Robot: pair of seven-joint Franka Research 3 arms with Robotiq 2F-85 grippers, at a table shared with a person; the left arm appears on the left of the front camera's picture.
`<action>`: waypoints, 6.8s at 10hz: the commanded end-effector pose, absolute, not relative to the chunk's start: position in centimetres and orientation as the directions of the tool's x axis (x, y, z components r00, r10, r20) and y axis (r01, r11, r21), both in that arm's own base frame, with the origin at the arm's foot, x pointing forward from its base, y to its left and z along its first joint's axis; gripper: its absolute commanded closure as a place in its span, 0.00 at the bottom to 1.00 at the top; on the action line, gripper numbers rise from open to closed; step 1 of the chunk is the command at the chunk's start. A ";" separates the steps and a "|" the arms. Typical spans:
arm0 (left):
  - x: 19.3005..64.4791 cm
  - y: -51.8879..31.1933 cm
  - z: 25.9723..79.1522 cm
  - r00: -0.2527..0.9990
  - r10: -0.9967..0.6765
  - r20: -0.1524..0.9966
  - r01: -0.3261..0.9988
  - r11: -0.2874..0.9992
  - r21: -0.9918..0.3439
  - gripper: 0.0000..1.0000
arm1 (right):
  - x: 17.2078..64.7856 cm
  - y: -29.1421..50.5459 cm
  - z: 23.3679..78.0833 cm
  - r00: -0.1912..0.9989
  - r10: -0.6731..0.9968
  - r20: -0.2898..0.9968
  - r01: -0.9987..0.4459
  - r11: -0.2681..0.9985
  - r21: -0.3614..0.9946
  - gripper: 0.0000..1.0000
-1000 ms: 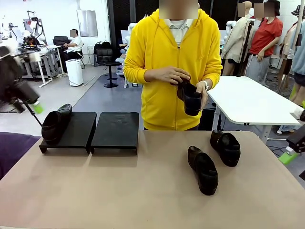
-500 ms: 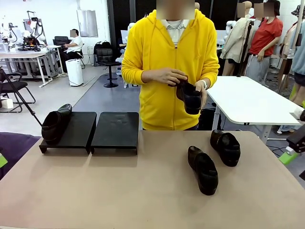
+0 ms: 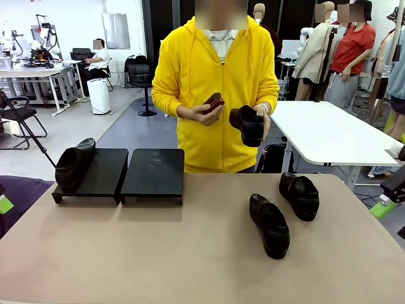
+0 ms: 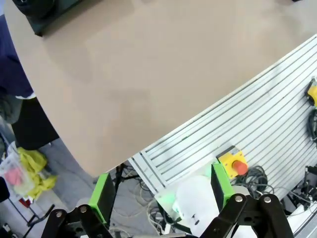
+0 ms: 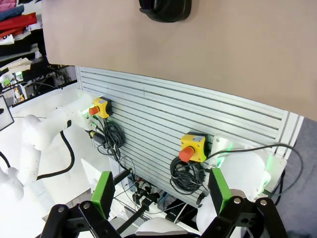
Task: Organize the shoes by placing them on the stand.
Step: Place the Shoe from the middle of the table onto the Shoes Stand, then pick up one Shoe and place it in the middle of the table.
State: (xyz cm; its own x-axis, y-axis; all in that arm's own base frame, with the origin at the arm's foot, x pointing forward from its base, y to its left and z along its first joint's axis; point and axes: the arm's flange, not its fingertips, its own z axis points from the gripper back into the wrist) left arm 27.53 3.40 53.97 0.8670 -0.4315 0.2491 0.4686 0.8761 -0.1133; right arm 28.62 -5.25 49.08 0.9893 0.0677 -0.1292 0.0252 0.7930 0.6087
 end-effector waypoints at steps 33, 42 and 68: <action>27.4 3.3 54.0 0.875 -0.416 0.247 0.455 0.881 -0.130 0.00 | 23.1 -13.9 64.7 0.979 -0.069 -0.190 0.115 0.963 0.243 0.00; 27.4 3.3 54.0 0.875 -0.416 0.247 0.455 0.881 -0.130 0.00 | 46.1 21.3 49.8 0.970 0.197 -0.144 -0.173 0.972 0.160 0.00; 27.4 3.3 54.0 0.875 -0.416 0.247 0.455 0.881 -0.130 0.00 | 47.5 21.1 35.7 0.987 -0.125 0.105 0.114 0.988 0.101 0.00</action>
State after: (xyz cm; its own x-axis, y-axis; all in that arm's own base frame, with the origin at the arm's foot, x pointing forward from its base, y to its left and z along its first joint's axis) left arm 27.53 3.34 53.89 0.8709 -0.4255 0.2458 0.4627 0.8786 -0.1184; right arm 47.51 21.50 36.34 0.9863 -0.1396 0.0877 0.1301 0.9857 0.1069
